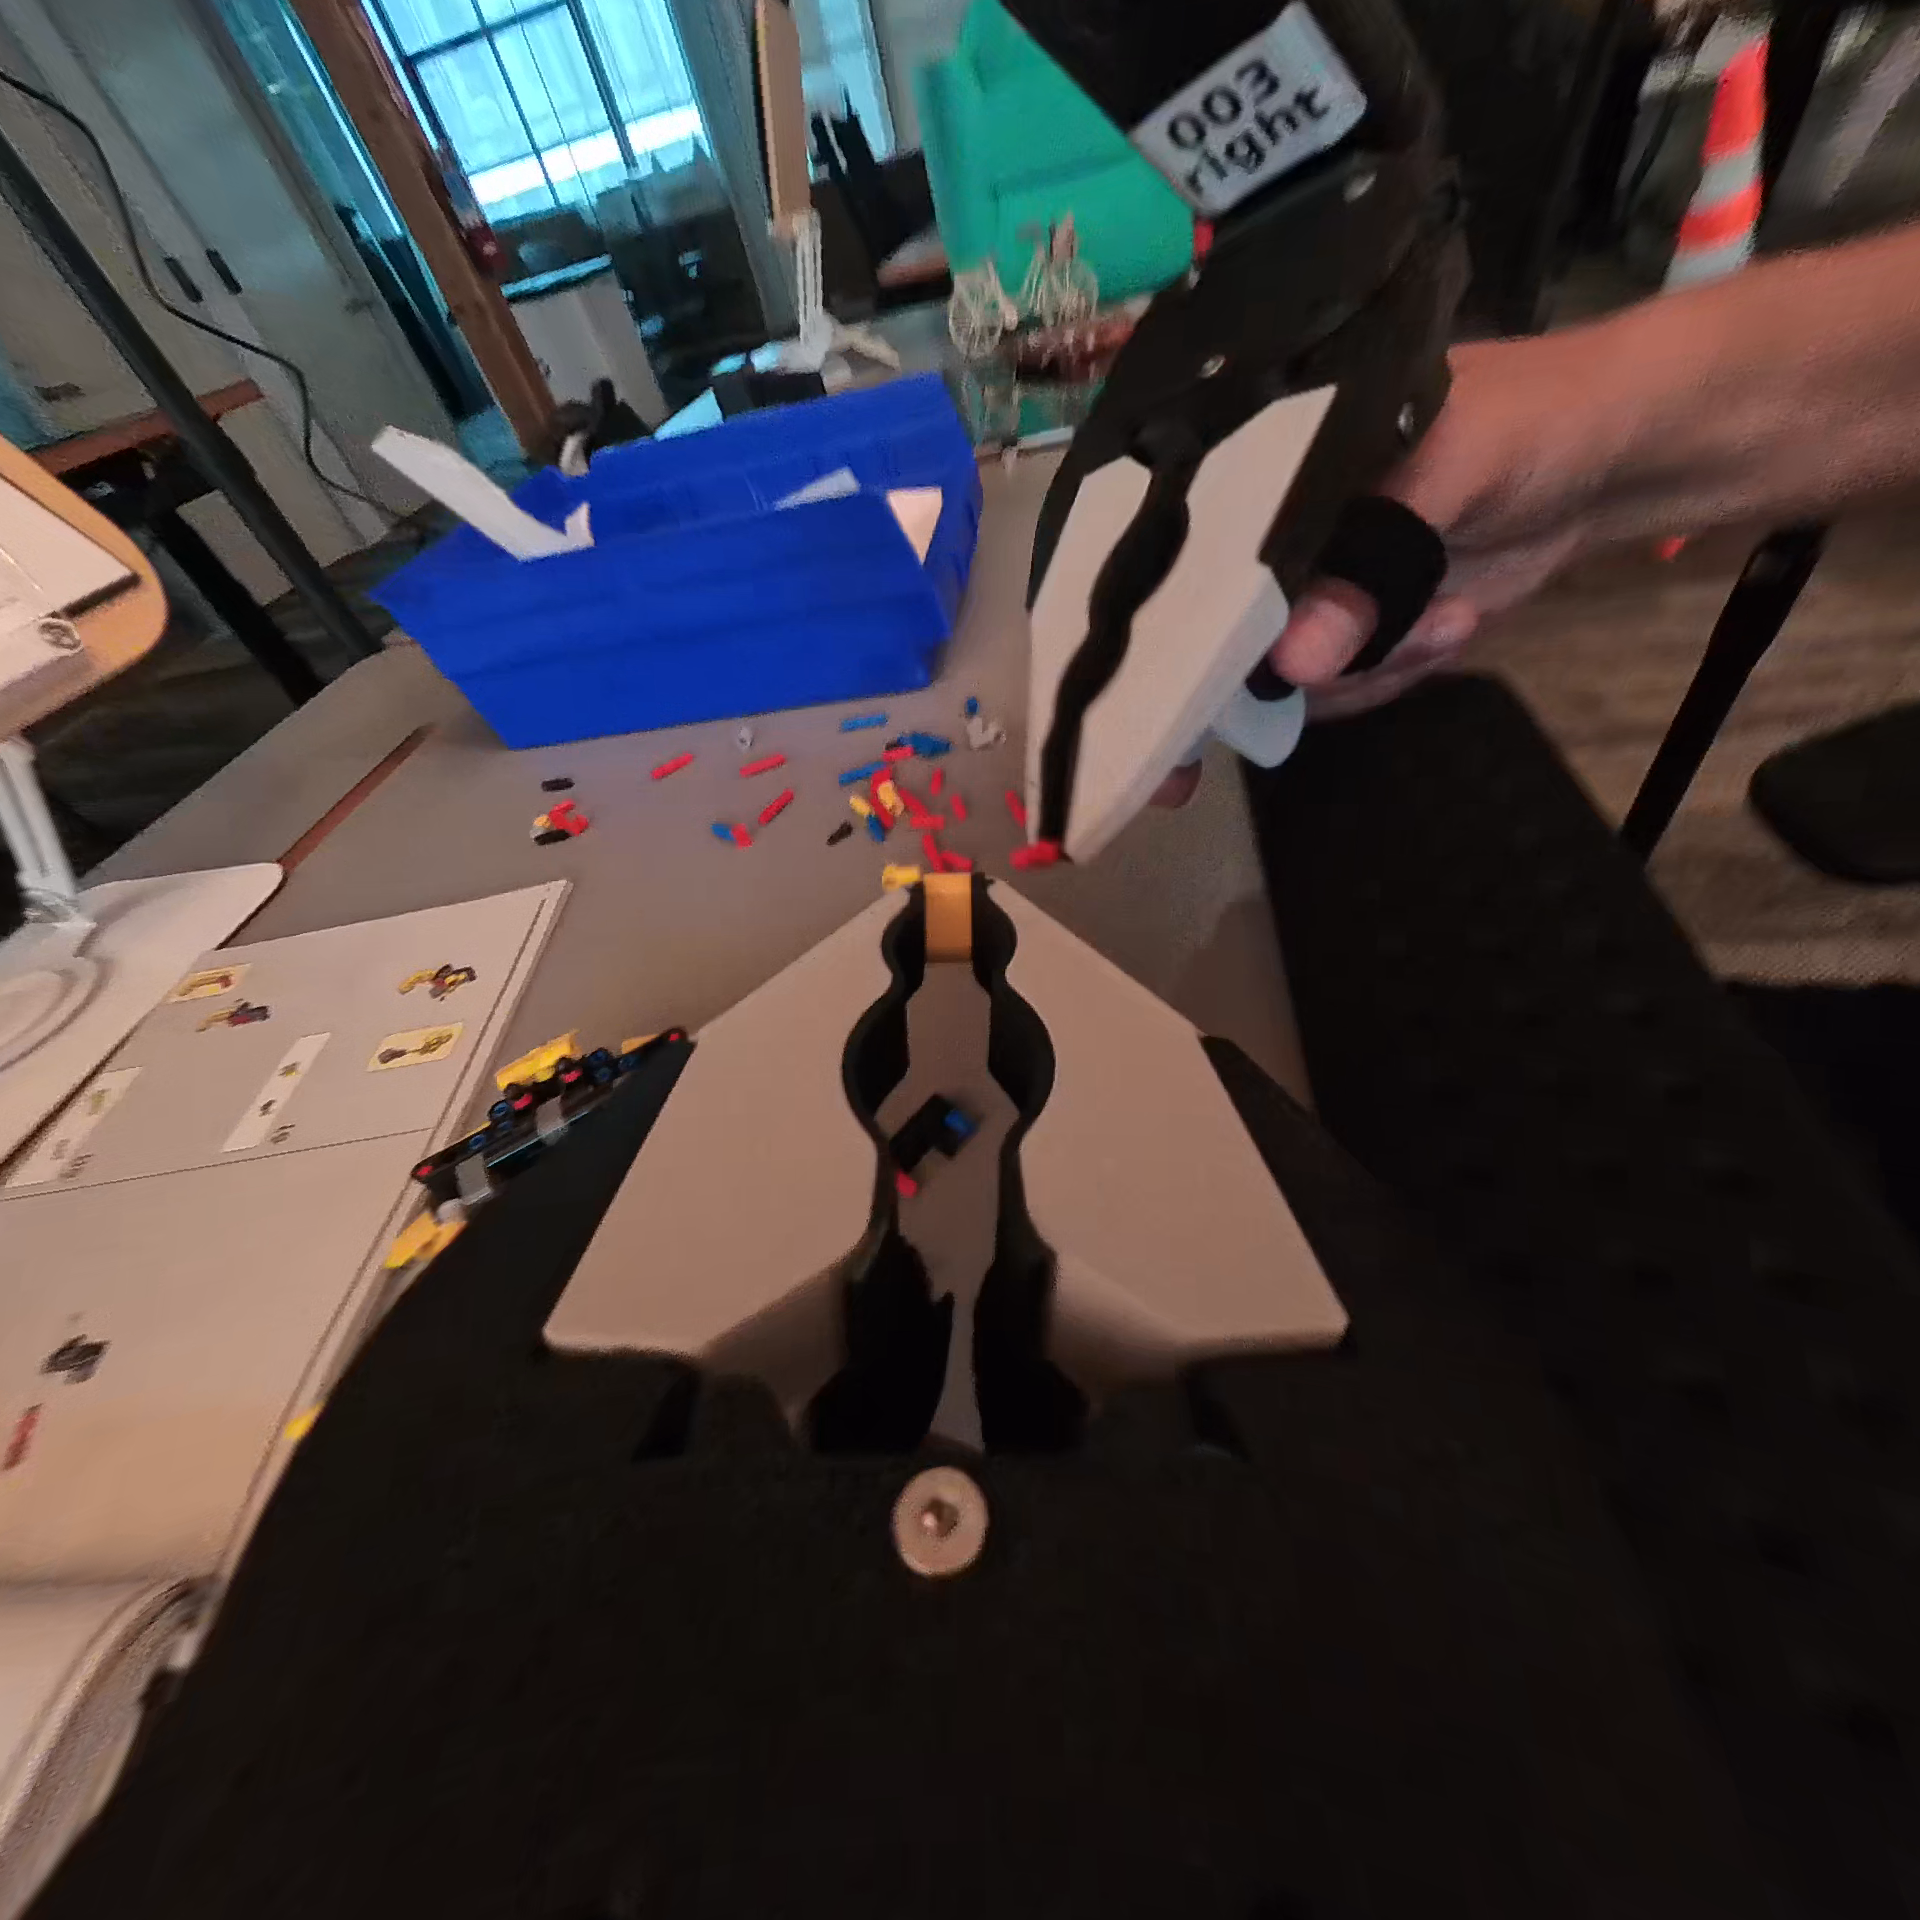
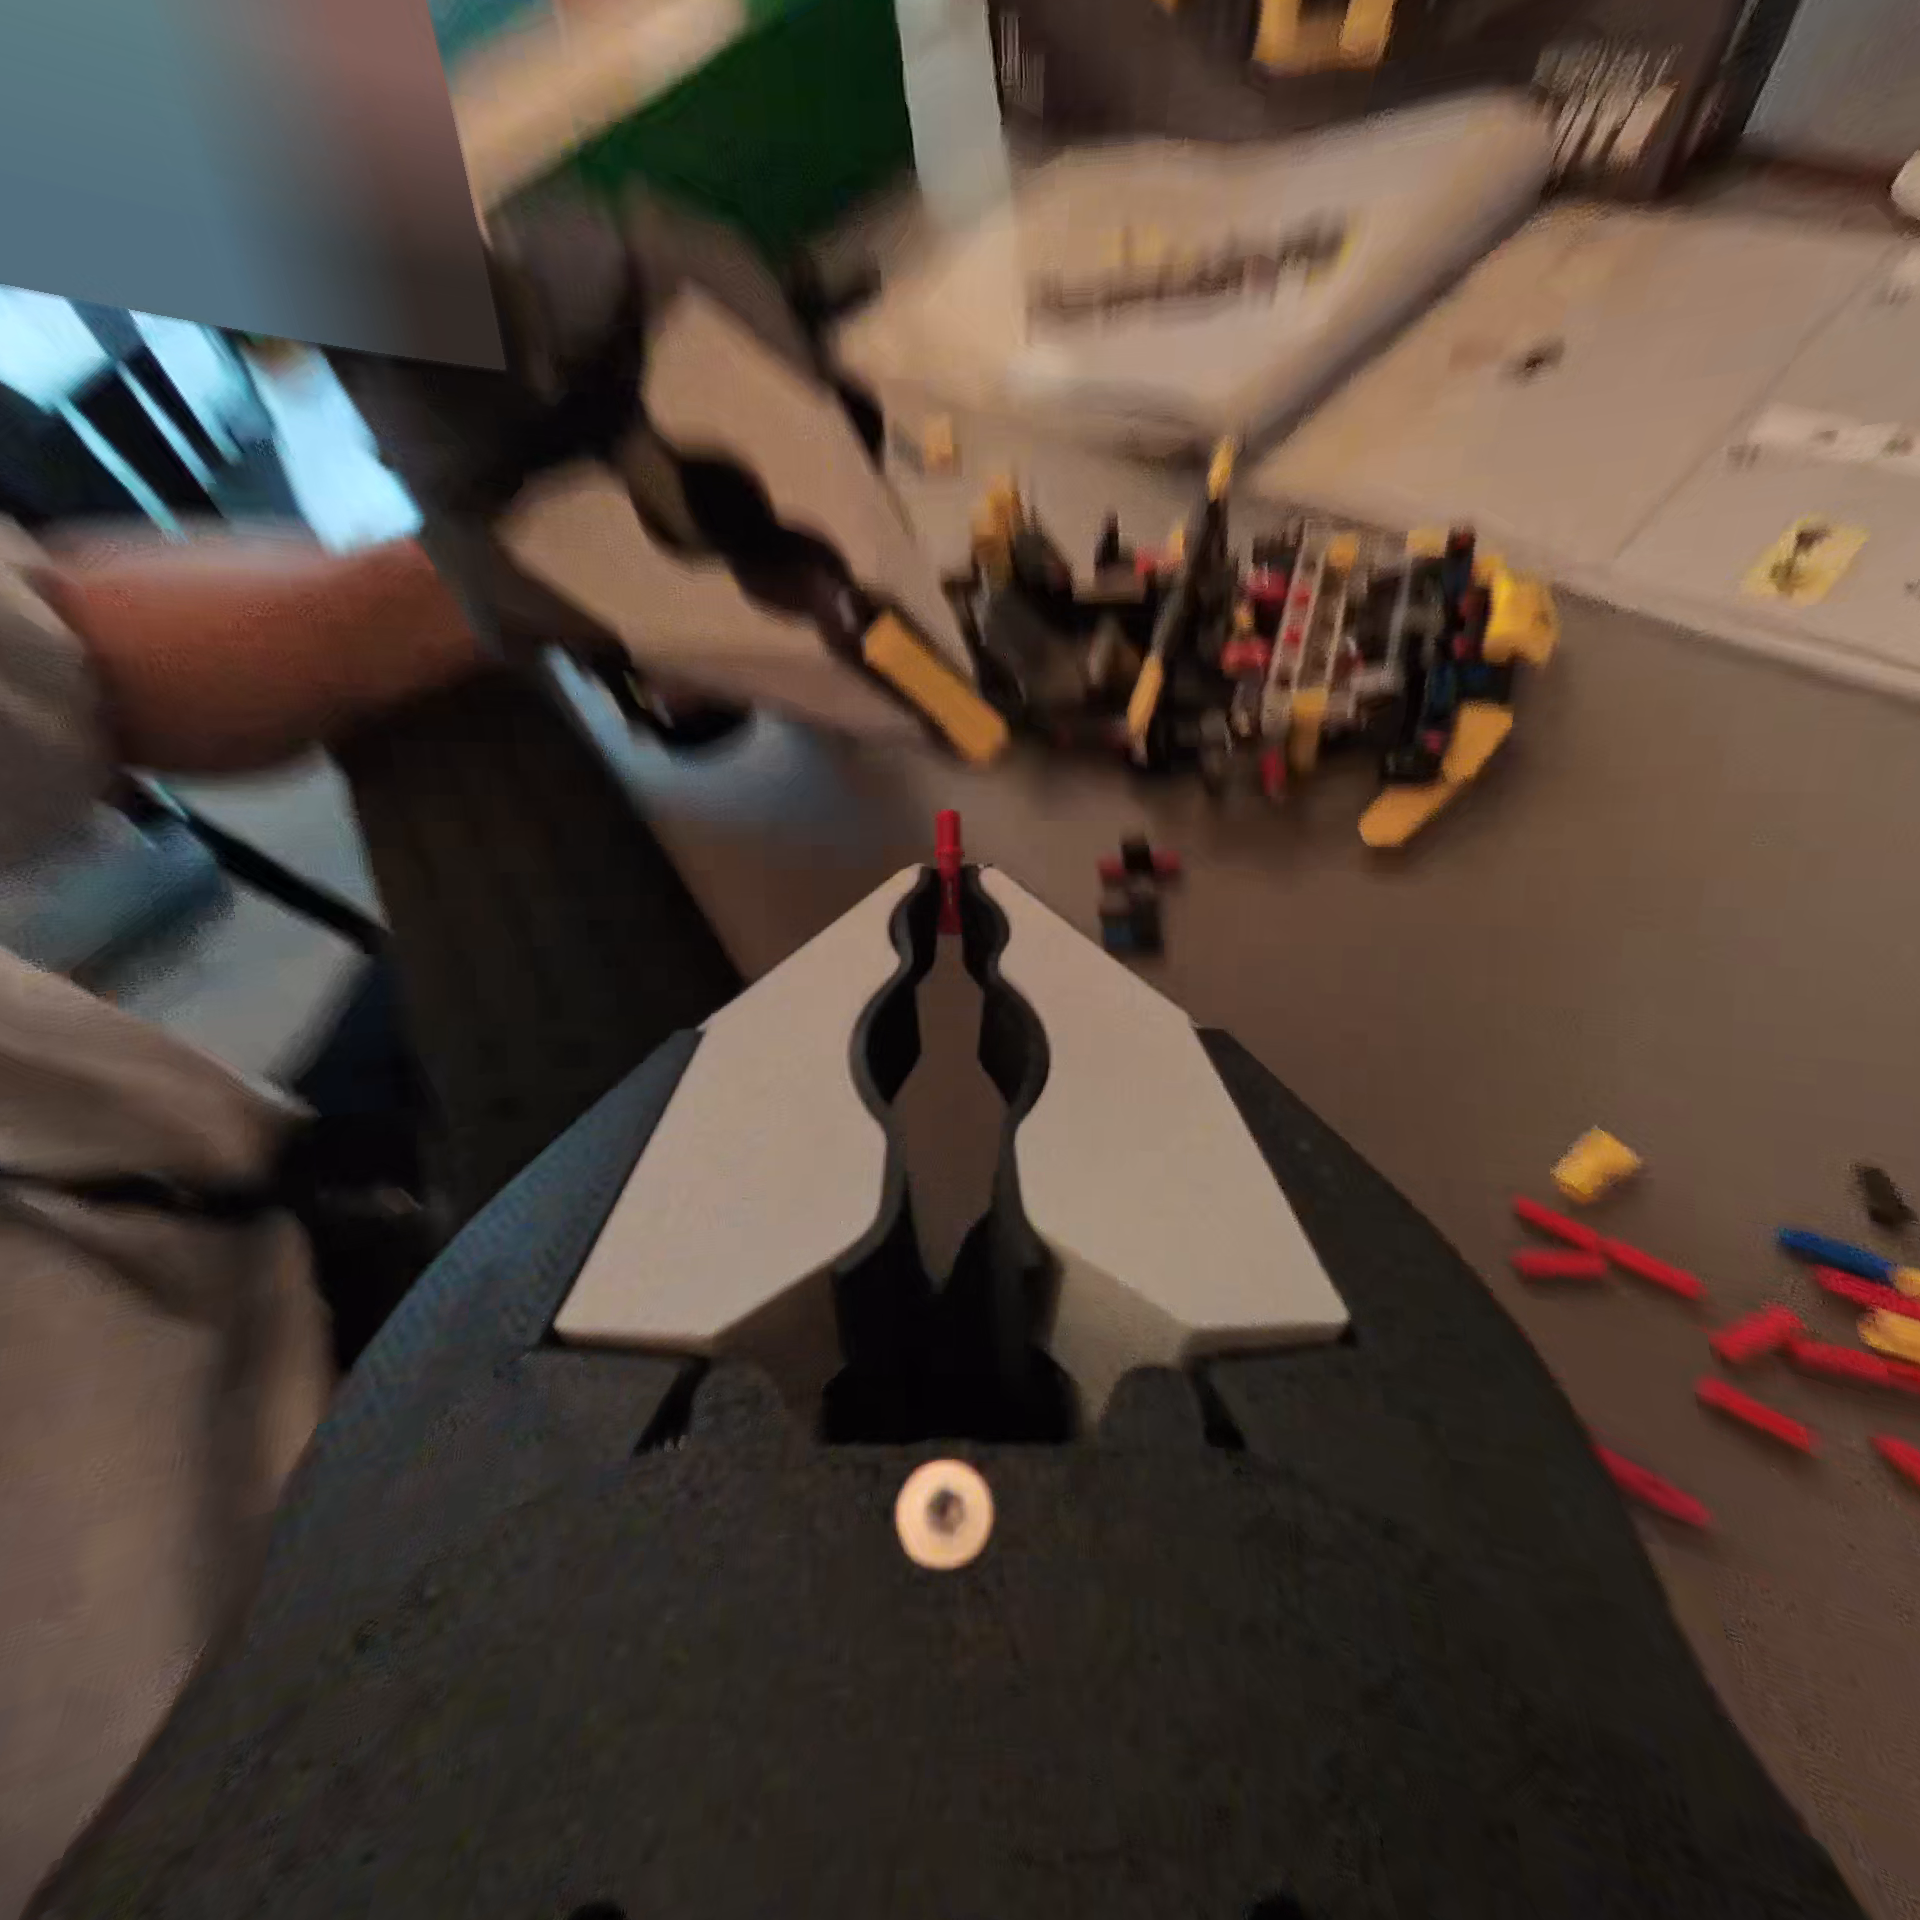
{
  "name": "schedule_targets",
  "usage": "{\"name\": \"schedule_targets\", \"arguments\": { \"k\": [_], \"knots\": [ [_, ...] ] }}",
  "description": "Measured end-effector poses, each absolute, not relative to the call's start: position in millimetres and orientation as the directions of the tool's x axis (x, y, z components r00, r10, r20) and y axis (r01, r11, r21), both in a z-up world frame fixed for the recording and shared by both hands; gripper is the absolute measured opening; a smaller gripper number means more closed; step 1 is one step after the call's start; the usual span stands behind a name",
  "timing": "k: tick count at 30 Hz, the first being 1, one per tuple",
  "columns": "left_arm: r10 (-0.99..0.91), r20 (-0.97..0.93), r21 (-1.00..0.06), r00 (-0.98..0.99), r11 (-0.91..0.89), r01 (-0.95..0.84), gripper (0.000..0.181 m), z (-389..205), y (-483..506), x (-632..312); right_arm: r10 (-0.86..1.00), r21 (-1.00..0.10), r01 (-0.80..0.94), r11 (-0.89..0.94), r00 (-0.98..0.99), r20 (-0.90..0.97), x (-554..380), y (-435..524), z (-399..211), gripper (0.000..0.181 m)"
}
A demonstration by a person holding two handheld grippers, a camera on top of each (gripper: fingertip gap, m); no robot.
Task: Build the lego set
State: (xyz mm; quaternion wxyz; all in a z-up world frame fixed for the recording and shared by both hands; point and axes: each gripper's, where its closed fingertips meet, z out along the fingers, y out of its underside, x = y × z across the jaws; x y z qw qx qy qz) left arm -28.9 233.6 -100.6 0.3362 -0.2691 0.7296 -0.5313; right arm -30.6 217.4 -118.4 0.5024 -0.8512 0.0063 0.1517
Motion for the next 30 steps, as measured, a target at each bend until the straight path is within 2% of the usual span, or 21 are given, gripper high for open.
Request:
{"name": "schedule_targets", "arguments": {
  "k": [3,6,19,30],
  "knots": [
    [-0.76,-0.136,-0.98,-0.636,0.199,-0.028,0.009,-89.7,234.3,-29.9,0.105,-0.826,-0.403,-0.394,0.873,-0.476,-36.8,229.4,-90.8,0.003],
    [-0.767,-0.137,-0.98,-0.627,0.198,-0.028,0.009,-89.8,235.2,-28.7,0.072,-0.785,-0.486,-0.384,0.832,-0.55,-40.4,233.7,-94.2,0.003],
    [-0.779,-0.187,-0.966,-0.599,0.255,-0.031,0.008,-97.3,238.1,-24.4,-0.032,-0.708,-0.574,-0.411,0.786,-0.618,-31.1,234.8,-110.7,0.003],
    [-0.771,-0.342,-0.913,-0.537,0.407,-0.002,0.008,-105.9,238.8,-20.2,-0.089,-0.69,-0.602,-0.402,0.775,-0.625,-23.6,235.5,-121.6,0.003]
  ]
}}
